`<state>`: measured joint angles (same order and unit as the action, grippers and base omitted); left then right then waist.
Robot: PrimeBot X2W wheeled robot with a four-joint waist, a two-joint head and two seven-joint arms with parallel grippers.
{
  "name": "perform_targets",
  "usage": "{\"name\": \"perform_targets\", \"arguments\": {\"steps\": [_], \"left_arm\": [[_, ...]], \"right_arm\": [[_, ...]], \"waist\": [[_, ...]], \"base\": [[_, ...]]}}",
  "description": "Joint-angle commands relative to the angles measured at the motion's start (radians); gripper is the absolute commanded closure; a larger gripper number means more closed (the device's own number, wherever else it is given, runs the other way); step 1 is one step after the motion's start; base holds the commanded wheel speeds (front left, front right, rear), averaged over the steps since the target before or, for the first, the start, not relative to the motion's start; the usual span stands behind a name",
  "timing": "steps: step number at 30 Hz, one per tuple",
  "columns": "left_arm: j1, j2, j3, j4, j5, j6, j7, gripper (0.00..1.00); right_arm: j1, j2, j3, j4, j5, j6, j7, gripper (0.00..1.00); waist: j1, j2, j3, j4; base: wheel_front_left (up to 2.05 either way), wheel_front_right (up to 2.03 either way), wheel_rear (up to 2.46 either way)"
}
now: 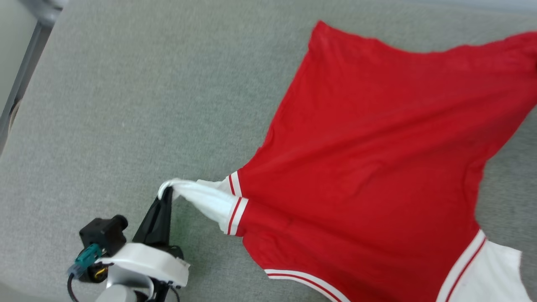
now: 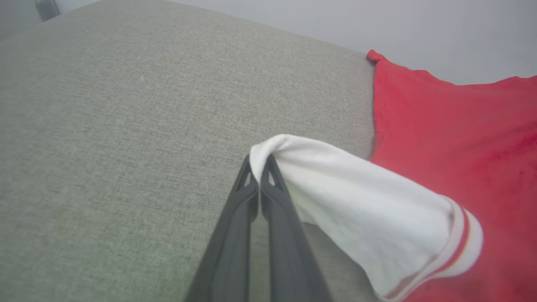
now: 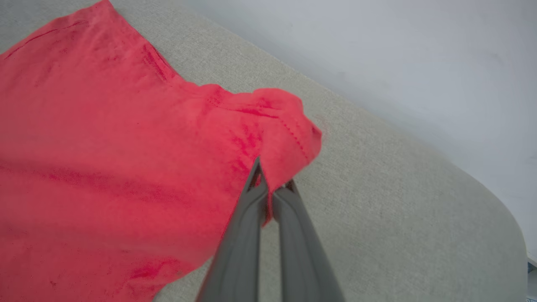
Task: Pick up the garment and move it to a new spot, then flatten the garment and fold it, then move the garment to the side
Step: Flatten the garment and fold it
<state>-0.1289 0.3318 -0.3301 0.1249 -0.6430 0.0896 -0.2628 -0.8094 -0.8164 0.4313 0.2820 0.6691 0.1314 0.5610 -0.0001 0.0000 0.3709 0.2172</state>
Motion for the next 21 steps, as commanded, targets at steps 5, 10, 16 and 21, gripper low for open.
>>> {"name": "perform_targets", "arguments": {"steps": [5,10,16,21], "left_arm": [[0.074,0.025,0.022,-0.006,-0.011,0.023,0.000,1.00],[0.129,0.039,0.035,-0.018,-0.022,0.042,0.005,1.00],[0.178,0.051,0.043,-0.025,-0.032,0.061,0.011,1.00],[0.200,0.059,0.040,-0.026,-0.035,0.067,0.018,1.00]], "right_arm": [[0.197,-0.074,-0.041,-0.108,0.044,-0.001,-0.054,1.00],[0.445,-0.076,-0.163,-0.171,0.055,-0.001,-0.092,1.00],[0.770,0.007,-0.343,-0.222,0.032,-0.001,-0.103,1.00],[1.009,0.104,-0.444,-0.252,0.007,-0.001,-0.093,1.00]], "waist": [[0.0001,0.0000,-0.136,-0.080],[0.0001,0.0000,-0.193,-0.117],[0.0001,0.0000,-0.244,-0.149],[0.0001,0.0000,-0.263,-0.159]], "base": [[0.00,0.00,0.00],[0.00,0.00,0.00],[0.00,0.00,0.00],[0.00,0.00,0.00]]}}
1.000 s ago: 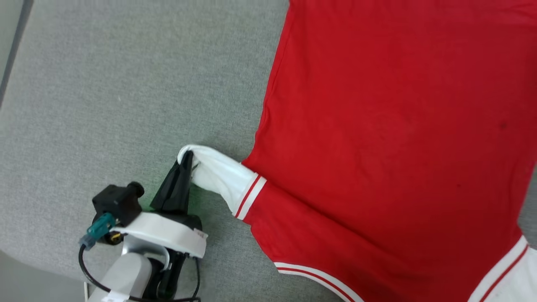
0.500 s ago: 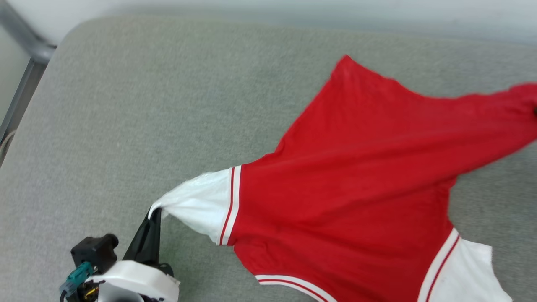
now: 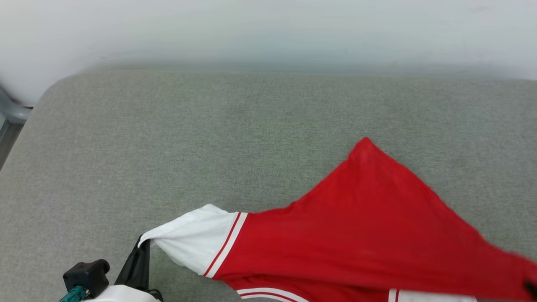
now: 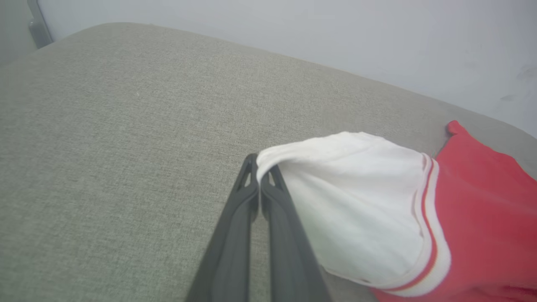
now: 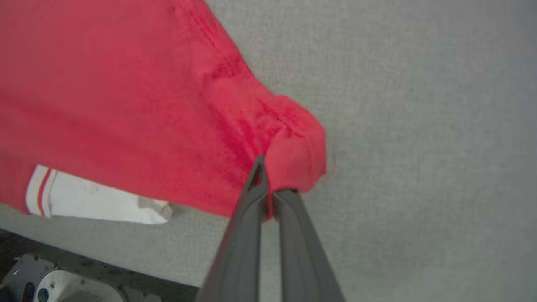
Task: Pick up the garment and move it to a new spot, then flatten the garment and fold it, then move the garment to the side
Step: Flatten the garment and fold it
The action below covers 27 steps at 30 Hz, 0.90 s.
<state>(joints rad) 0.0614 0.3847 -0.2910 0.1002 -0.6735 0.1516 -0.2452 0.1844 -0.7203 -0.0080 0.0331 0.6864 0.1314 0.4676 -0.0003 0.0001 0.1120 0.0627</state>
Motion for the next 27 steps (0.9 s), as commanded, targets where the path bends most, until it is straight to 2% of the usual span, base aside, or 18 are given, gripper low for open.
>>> {"name": "perform_targets", "arguments": {"steps": [1,6,12,13,14,22,27], "left_arm": [[0.009,0.006,0.001,-0.001,-0.004,0.005,0.000,1.00],[0.013,0.009,-0.002,-0.001,-0.005,0.007,0.002,1.00],[0.012,0.017,-0.005,-0.003,-0.002,0.011,0.008,1.00],[0.011,0.019,-0.005,-0.005,-0.001,0.012,0.009,1.00],[0.010,0.020,-0.004,-0.007,0.000,0.014,0.008,1.00],[-0.010,0.020,-0.016,-0.033,0.010,0.020,0.017,1.00],[-0.037,0.017,-0.031,-0.050,0.022,0.018,0.020,1.00]], "right_arm": [[0.015,0.008,-0.004,-0.003,-0.010,-0.001,0.000,1.00],[0.179,0.124,-0.016,-0.012,-0.011,-0.001,0.025,1.00],[0.190,0.188,-0.032,0.039,-0.047,-0.001,-0.016,1.00],[0.176,0.192,-0.041,0.038,-0.049,-0.001,-0.031,0.70],[0.162,0.192,-0.052,0.034,-0.053,-0.001,-0.044,0.00],[0.048,0.141,-0.124,-0.090,-0.050,-0.001,-0.098,0.00],[-0.075,0.091,-0.148,-0.192,-0.058,-0.001,-0.061,0.00]], "waist": [[0.0003,-0.0001,-0.005,-0.005],[0.0003,-0.0001,-0.007,-0.007],[0.0003,-0.0001,-0.002,-0.013],[0.0003,-0.0001,-0.001,-0.015],[0.0003,-0.0001,-0.001,-0.016],[0.0003,-0.0001,0.012,-0.004],[0.0003,-0.0001,0.043,0.017]], "base": [[0.00,0.00,0.00],[0.00,0.00,0.00],[0.00,0.00,0.00],[0.00,0.00,0.00],[0.00,0.00,0.00],[0.00,0.00,0.00],[0.00,0.00,0.00]]}}
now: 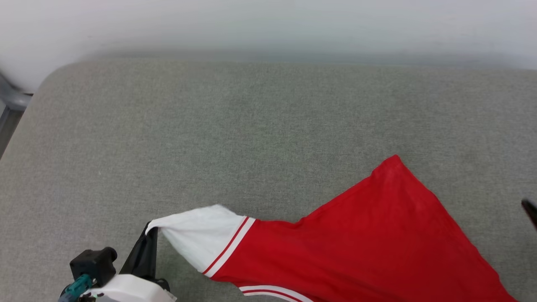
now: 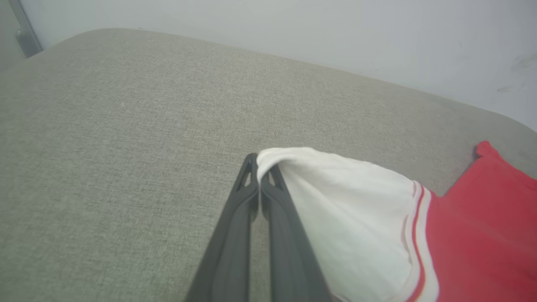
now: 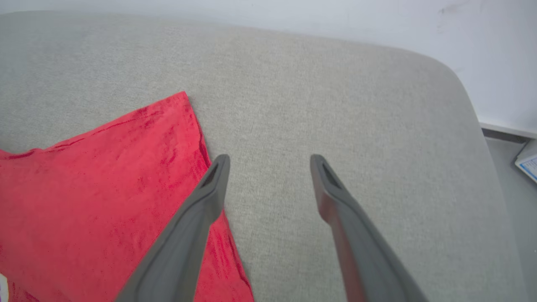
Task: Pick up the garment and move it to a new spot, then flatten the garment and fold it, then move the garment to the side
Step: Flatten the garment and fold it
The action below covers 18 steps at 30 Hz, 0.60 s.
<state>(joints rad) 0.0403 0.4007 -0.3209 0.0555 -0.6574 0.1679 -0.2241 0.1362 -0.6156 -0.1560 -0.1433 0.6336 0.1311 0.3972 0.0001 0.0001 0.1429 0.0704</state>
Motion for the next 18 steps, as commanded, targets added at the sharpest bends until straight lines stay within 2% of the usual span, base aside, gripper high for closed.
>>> {"name": "perform_targets", "arguments": {"steps": [1,4,8,9,10,14,18], "left_arm": [[-0.022,0.001,-0.004,-0.009,0.008,0.001,0.000,1.00],[-0.046,-0.001,-0.011,-0.017,0.015,-0.003,0.002,1.00],[-0.080,-0.008,-0.019,-0.025,0.024,-0.008,0.003,1.00],[-0.088,-0.010,-0.023,-0.025,0.024,-0.011,0.003,1.00],[-0.112,-0.018,-0.034,-0.025,0.032,-0.015,0.001,1.00],[-0.140,-0.027,-0.044,-0.023,0.039,-0.022,-0.005,1.00],[-0.161,-0.042,-0.052,-0.018,0.043,-0.026,-0.010,1.00]], "right_arm": [[-0.055,-0.027,0.005,-0.031,-0.008,-0.001,0.024,0.00],[-0.167,-0.068,0.058,-0.046,-0.012,-0.001,0.087,0.00],[-0.326,-0.125,0.177,-0.017,0.010,-0.001,0.203,0.00],[-0.360,-0.131,0.213,-0.001,0.018,-0.001,0.237,0.00],[-0.476,-0.149,0.313,0.039,0.037,-0.001,0.340,0.00],[-0.613,-0.136,0.452,0.109,0.046,-0.001,0.439,0.00],[-0.729,-0.102,0.572,0.192,0.032,-0.001,0.476,0.00]], "waist": [[-0.0001,-0.0001,0.021,0.015],[-0.0001,-0.0001,0.047,0.032],[-0.0001,-0.0001,0.080,0.054],[-0.0001,-0.0001,0.087,0.060],[-0.0001,-0.0001,0.111,0.077],[-0.0001,-0.0001,0.142,0.096],[-0.0001,-0.0001,0.172,0.113]], "base": [[0.00,0.00,0.00],[0.00,0.00,0.00],[0.00,0.00,0.00],[0.00,0.00,0.00],[0.00,0.00,0.00],[0.00,0.00,0.00],[0.00,0.00,0.00]]}}
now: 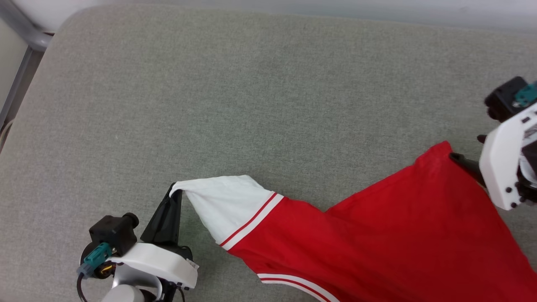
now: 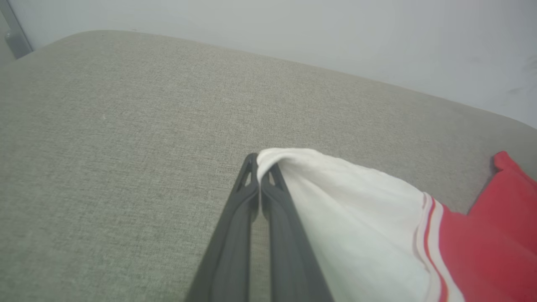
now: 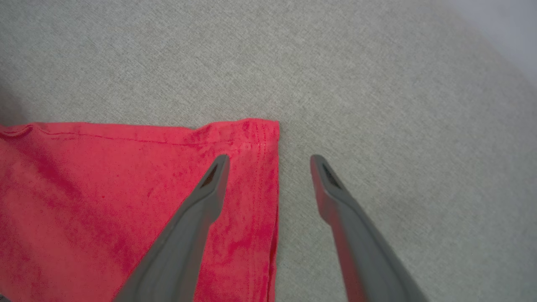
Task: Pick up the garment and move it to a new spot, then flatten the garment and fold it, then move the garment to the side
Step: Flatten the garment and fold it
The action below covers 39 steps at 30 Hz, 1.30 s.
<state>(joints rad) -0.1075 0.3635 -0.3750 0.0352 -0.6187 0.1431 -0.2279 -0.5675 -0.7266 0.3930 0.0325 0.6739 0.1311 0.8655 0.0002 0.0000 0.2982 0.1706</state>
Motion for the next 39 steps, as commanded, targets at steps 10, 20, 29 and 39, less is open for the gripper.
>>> {"name": "perform_targets", "arguments": {"steps": [10,20,29,39], "left_arm": [[-0.047,-0.022,-0.004,0.026,0.006,-0.016,-0.017,1.00],[-0.053,-0.022,-0.003,0.055,0.002,-0.023,-0.023,1.00],[-0.020,0.010,0.002,0.051,0.016,-0.012,-0.019,1.00],[-0.088,0.100,0.021,-0.050,0.061,0.002,0.031,1.00]], "right_arm": [[-0.126,0.093,0.239,0.298,-0.015,-0.001,-0.049,0.00],[-0.158,0.096,0.391,0.408,0.041,0.000,-0.224,1.00],[-0.198,0.071,0.404,0.380,0.079,-0.001,-0.525,1.00],[-0.149,0.036,0.295,0.299,0.051,-0.001,-0.771,1.00]], "waist": [[-0.0002,0.0000,0.065,0.028],[-0.0002,0.0000,0.036,0.006],[-0.0002,0.0000,-0.071,-0.047],[-0.0002,0.0000,-0.180,-0.102]], "base": [[0.00,0.00,0.00],[0.00,0.00,0.00],[0.00,0.00,0.00],[0.00,0.00,0.00]]}}
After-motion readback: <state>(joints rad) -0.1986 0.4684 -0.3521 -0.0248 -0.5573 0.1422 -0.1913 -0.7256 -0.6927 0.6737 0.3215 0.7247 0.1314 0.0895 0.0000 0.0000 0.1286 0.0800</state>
